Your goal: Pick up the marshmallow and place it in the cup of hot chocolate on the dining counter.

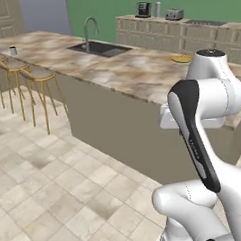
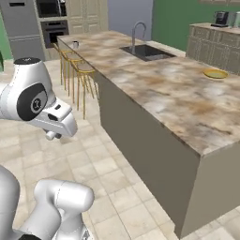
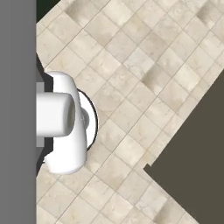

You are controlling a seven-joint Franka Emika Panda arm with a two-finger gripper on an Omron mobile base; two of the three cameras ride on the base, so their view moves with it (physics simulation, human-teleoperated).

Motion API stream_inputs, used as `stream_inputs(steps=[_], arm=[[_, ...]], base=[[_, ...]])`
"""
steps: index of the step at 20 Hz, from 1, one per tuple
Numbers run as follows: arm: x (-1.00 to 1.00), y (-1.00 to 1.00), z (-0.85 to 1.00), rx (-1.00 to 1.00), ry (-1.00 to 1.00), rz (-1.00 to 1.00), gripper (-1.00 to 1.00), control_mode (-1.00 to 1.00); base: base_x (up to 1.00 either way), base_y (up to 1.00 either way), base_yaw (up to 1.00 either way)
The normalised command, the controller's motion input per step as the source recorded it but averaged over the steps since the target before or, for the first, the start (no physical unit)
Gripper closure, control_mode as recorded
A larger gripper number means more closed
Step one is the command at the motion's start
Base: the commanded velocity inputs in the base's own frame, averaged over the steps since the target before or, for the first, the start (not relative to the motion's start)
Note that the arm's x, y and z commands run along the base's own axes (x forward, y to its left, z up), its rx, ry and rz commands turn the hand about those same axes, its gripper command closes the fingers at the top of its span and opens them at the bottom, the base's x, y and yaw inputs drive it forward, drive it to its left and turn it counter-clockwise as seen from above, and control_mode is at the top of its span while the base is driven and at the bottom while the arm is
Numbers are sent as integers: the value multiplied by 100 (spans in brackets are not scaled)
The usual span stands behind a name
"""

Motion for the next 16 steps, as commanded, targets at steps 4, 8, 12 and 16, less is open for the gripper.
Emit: stream_inputs(steps=[4, 8, 12, 16], arm=[[0, 0, 0, 0, 0, 0, 100, 100], [0, 0, 0, 0, 0, 0, 100, 100], [0, 0, 0, 0, 0, 0, 100, 100], [0, 0, 0, 0, 0, 0, 100, 100]], base=[[63, 100, -34], [65, 100, -30], [66, 100, -27], [67, 100, -25]])
